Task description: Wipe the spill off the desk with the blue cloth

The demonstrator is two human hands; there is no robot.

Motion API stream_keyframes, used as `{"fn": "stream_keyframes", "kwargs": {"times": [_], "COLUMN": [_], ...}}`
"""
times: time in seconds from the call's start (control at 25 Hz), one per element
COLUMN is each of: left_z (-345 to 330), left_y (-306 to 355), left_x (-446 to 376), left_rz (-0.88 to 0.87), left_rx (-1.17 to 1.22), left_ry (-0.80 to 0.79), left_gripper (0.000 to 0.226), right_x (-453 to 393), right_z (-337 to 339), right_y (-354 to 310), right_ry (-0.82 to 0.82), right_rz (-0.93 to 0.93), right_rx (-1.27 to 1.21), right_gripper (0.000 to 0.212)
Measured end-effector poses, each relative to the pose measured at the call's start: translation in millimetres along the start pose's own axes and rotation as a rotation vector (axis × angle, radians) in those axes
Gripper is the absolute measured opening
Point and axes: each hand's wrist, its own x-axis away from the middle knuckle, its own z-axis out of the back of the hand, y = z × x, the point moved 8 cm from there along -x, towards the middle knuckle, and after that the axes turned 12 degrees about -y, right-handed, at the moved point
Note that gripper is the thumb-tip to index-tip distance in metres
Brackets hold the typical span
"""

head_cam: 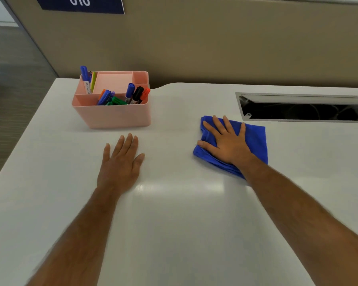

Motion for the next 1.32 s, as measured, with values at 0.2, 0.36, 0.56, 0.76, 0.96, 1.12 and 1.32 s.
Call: {"fn": "stream_keyframes", "kwargs": {"times": [0.2, 0.36, 0.56, 0.76, 0.96, 1.12, 1.32], "left_z": [-1.5, -2.1, -0.9, -0.4, 0.4, -0.7, -1.6], "left_y": [-1.7, -2.3, 0.1, 0.8, 1.3, 0.6, 0.3], "left_x": [-2.2, -2.0, -1.8, -2.5, -1.4, -2.7, -2.0], "left_rz": [0.006, 0.01, 0.013, 0.009, 0.016, 0.023, 0.02], "left_rx": [-0.009, -0.003, 0.0, -0.01, -0.004, -0.02, -0.03], "left_ry": [-0.016, -0.01, -0.017, -0.019, -0.014, -0.024, -0.017], "left_gripper": [0.063, 0.063, 0.062, 0.063, 0.062, 0.063, 0.062], "right_x": [25.3, 54.1, 78.5, 69.1, 40.2, 13.6, -12.7], "right_z": [-8.2, -18.7, -33.4, -28.9, -22.4, -19.6, -12.6], "right_y": [63.0, 87.9, 78.4, 44.2, -40.6, -108.8, -159.0], "right_ry": [0.003, 0.007, 0.025, 0.029, 0.034, 0.024, 0.015], "right_rz": [-0.131, -0.213, -0.251, -0.216, -0.047, 0.09, 0.265], "right_rx": [-0.036, -0.069, -0.074, -0.046, -0.022, 0.001, 0.07], "right_gripper": [0.101, 0.096, 0.092, 0.089, 0.084, 0.08, 0.077]}}
